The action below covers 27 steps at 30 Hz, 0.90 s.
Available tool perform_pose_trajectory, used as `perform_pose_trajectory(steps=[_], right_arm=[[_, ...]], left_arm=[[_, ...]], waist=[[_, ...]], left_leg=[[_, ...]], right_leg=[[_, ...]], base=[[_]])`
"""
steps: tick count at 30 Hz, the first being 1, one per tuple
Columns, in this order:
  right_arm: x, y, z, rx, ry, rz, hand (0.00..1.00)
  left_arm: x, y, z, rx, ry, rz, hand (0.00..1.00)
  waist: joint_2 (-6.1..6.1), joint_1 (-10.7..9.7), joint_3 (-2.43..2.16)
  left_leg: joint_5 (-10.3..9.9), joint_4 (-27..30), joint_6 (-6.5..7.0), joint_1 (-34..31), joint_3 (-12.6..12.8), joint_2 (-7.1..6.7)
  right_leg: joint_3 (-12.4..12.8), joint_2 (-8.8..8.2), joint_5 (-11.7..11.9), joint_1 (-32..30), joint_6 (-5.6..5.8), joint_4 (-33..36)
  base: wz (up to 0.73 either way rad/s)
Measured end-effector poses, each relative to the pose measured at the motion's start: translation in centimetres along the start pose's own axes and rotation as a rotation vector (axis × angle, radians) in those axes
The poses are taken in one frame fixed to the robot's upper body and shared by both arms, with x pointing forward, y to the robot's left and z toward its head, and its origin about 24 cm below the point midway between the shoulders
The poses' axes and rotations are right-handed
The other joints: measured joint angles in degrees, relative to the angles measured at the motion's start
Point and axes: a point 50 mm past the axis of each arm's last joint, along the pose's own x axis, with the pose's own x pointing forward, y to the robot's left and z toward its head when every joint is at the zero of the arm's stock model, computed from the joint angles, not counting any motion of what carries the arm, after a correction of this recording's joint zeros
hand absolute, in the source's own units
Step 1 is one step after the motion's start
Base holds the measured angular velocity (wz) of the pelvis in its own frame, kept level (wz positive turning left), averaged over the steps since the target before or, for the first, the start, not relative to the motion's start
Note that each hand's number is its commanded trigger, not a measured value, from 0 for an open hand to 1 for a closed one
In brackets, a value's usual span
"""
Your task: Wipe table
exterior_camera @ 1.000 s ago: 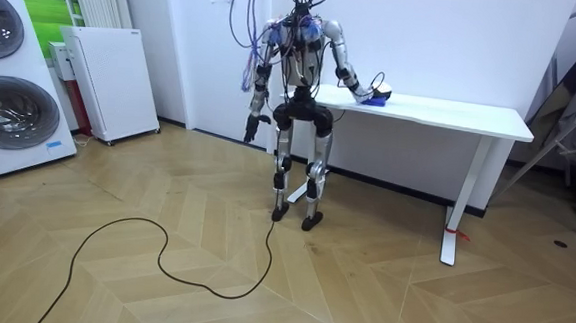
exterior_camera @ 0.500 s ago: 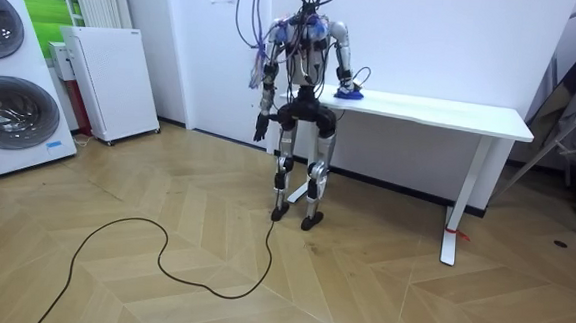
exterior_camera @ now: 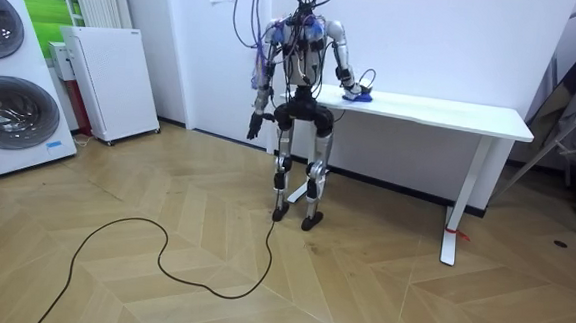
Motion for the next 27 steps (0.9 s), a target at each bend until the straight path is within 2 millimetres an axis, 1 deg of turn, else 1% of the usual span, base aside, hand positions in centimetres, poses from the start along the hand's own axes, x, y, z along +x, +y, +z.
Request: perform_pose_trajectory(steps=[1, 3, 6, 7, 8, 9, 10, 11, 12, 13, 14, 15, 16, 18, 20, 21, 22, 23, 24, 25, 26, 27], right_arm=[[-0.1, -0.1, -0.7, -0.001, 0.031, 0.001, 1.00], [-0.2, 0.0, -0.9, 0.016, 0.067, 0.007, 1.00], [0.4, 0.3, 0.0, 0.066, 0.110, 0.017, 1.00], [0.8, 0.5, 0.8, 0.088, 0.119, 0.026, 1.00], [1.3, 0.5, 2.1, 0.110, 0.113, 0.046, 1.00], [1.6, 0.6, 2.8, 0.120, 0.101, 0.060, 1.00], [2.0, 0.7, 4.5, 0.138, 0.064, 0.093, 1.00], [2.2, 0.9, 6.8, 0.159, 0.006, 0.128, 1.00], [2.3, 1.0, 8.1, 0.167, -0.035, 0.147, 1.00], [2.6, 0.9, 10.8, 0.175, -0.137, 0.178, 1.00], [2.7, 0.7, 13.3, 0.199, -0.220, 0.208, 1.00], [2.7, 0.7, 14.4, 0.202, -0.262, 0.219, 1.00], [2.8, 0.4, 16.2, 0.210, -0.332, 0.238, 1.00], [3.1, 0.0, 17.6, 0.210, -0.399, 0.253, 1.00], [3.3, -0.3, 18.0, 0.217, -0.431, 0.242, 1.00], [3.6, -0.3, 17.9, 0.221, -0.437, 0.234, 1.00], [3.8, -0.4, 17.7, 0.226, -0.447, 0.215, 1.00], [3.7, -0.1, 16.7, 0.229, -0.433, 0.196, 1.00], [3.6, 0.2, 16.1, 0.230, -0.418, 0.186, 1.00], [3.5, 0.5, 14.5, 0.223, -0.375, 0.162, 1.00], [2.9, 0.9, 12.2, 0.203, -0.311, 0.137, 1.00], [2.5, 1.0, 10.9, 0.189, -0.277, 0.125, 1.00]], left_arm=[[0.0, 0.1, -0.1, -0.002, 0.001, 0.001, 0.00], [0.0, 0.1, 0.2, -0.004, -0.005, 0.001, 0.00], [0.1, -0.1, 1.2, 0.005, -0.030, -0.007, 0.00], [0.1, -0.2, 1.6, 0.019, -0.040, -0.013, 0.00], [0.1, -0.5, 2.1, 0.029, -0.052, -0.019, 0.00], [0.1, -0.6, 2.3, 0.035, -0.057, -0.022, 0.00], [0.2, -0.8, 2.7, 0.051, -0.067, -0.028, 0.00], [0.2, -0.9, 3.3, 0.040, -0.071, -0.036, 0.00], [0.3, -0.9, 3.6, 0.031, -0.076, -0.038, 0.00], [0.3, -1.0, 4.0, 0.029, -0.087, -0.039, 0.00], [0.2, -1.2, 4.5, 0.034, -0.100, -0.043, 0.00], [0.2, -1.4, 4.7, 0.038, -0.108, -0.047, 0.00], [0.0, -1.8, 5.0, 0.044, -0.122, -0.056, 0.00], [0.0, -2.1, 4.9, 0.044, -0.124, -0.062, 0.00], [-0.1, -2.2, 4.2, 0.045, -0.107, -0.066, 0.00], [-0.1, -2.4, 3.5, 0.042, -0.090, -0.072, 0.00], [-0.2, -2.5, 3.2, 0.031, -0.089, -0.072, 0.00], [-0.2, -2.4, 2.7, 0.012, -0.075, -0.072, 0.00], [-0.2, -2.3, 2.5, 0.003, -0.069, -0.068, 0.00], [-0.1, -1.8, 2.2, -0.018, -0.057, -0.051, 0.00], [0.0, -1.2, 1.8, -0.032, -0.043, -0.030, 0.00], [0.0, -0.9, 1.5, -0.040, -0.035, -0.021, 0.00]], waist=[[-0.04, -0.1, 0.02], [-0.17, -0.4, 0.04], [-0.25, -0.1, 0.09], [-0.38, 0.1, 0.18], [-0.31, 0.6, 0.20], [-0.32, 0.7, 0.29], [-0.29, 1.7, 0.32], [-0.22, 3.0, 0.50], [-0.23, 3.5, 0.63], [-0.27, 3.9, 1.10], [-0.33, 4.5, 1.81], [-0.29, 5.0, 1.95], [-0.24, 5.5, 2.02], [-0.20, 6.2, 2.07], [-0.06, 6.4, 2.04], [0.12, 6.0, 2.60], [-0.01, 4.7, 2.72], [0.17, 3.9, 2.65], [0.16, 3.6, 2.50], [0.37, 2.6, 2.25], [0.07, 1.9, 1.77], [-0.08, 1.8, 1.48]], left_leg=[[-0.2, 0.3, 0.12, 0.0, 0.2, 0.04], [-0.2, 0.5, 0.21, 0.0, 0.5, 0.00], [-0.4, 0.8, 0.36, 0.0, 1.1, 0.05], [-0.4, 0.7, 0.36, 0.0, 1.6, 0.18], [-0.4, 0.6, 0.32, 0.0, 2.2, 0.26], [-0.4, 0.5, 0.32, 0.0, 2.2, 0.25], [-0.4, 0.2, 0.31, 0.0, 2.3, 0.33], [-0.4, 0.2, 0.18, -0.1, 2.2, 0.45], [-0.5, 0.2, 0.06, -0.2, 2.2, 0.56], [-0.6, 0.3, -0.08, -0.4, 2.2, 0.90], [-0.7, 0.3, -0.26, -0.6, 2.2, 1.04], [-0.7, 0.3, -0.36, -0.8, 2.3, 1.12], [-0.7, 0.2, -0.41, -1.3, 2.2, 1.16], [-0.8, 0.1, -0.46, -2.0, 1.9, 1.12], [-0.7, 0.1, -0.49, -2.1, 1.7, 1.11], [-0.7, 0.2, -0.48, -2.5, 1.4, 1.01], [-0.7, 0.7, -0.44, -3.2, 0.7, 0.78], [-0.6, 0.8, -0.28, -3.0, 0.6, 0.50], [-0.6, 0.8, -0.24, -2.8, 0.6, 0.36], [-0.4, 0.8, 0.02, -2.5, 0.6, 0.25], [-0.3, 0.4, 0.33, -2.0, 0.6, 0.13], [-0.3, 0.3, 0.50, -1.8, 0.7, -0.01]], right_leg=[[0.3, -0.04, 0.2, 0.0, 0.18, 0.0], [0.5, -0.08, 0.5, -0.1, 0.26, -0.1], [1.7, 0.11, 0.8, -0.4, 0.43, -0.1], [2.0, 0.21, 1.0, -0.6, 0.30, -0.1], [3.1, 0.49, 1.2, -1.2, 0.20, 0.1], [3.2, 0.60, 1.4, -1.4, 0.04, 0.1], [3.6, 0.84, 1.7, -2.2, -0.24, 0.2], [3.9, 1.22, 2.1, -2.6, -0.54, 0.7], [3.8, 1.38, 2.2, -2.8, -0.66, 0.8], [3.4, 1.59, 2.5, -3.1, -0.91, 0.8], [3.3, 1.78, 2.5, -3.4, -1.04, 0.7], [3.3, 1.90, 2.5, -3.8, -1.07, 0.7], [3.3, 1.99, 2.5, -4.4, -1.16, 0.6], [3.1, 2.00, 2.2, -4.9, -1.14, 0.6], [2.6, 1.96, 2.2, -5.2, -1.00, 0.7], [2.3, 1.84, 2.2, -5.5, -0.99, 0.7], [1.5, 1.52, 2.2, -5.6, -0.95, 0.6], [0.8, 1.16, 2.1, -5.3, -0.84, 0.4], [0.7, 0.97, 2.0, -5.1, -0.61, 0.3], [0.3, 0.53, 1.8, -4.2, -0.36, 0.1], [-0.4, 0.05, 1.6, -3.3, 0.04, 0.0], [-0.8, -0.21, 1.4, -3.1, 0.27, 0.2]], base=[[-0.14], [-0.16], [-0.13], [-0.31], [-0.37], [-0.52], [-0.59], [-0.61], [-0.47], [-0.22], [-0.13], [0.00], [0.00], [0.15], [0.11], [0.10], [0.23], [0.32], [0.43], [0.51], [0.50], [0.30]])
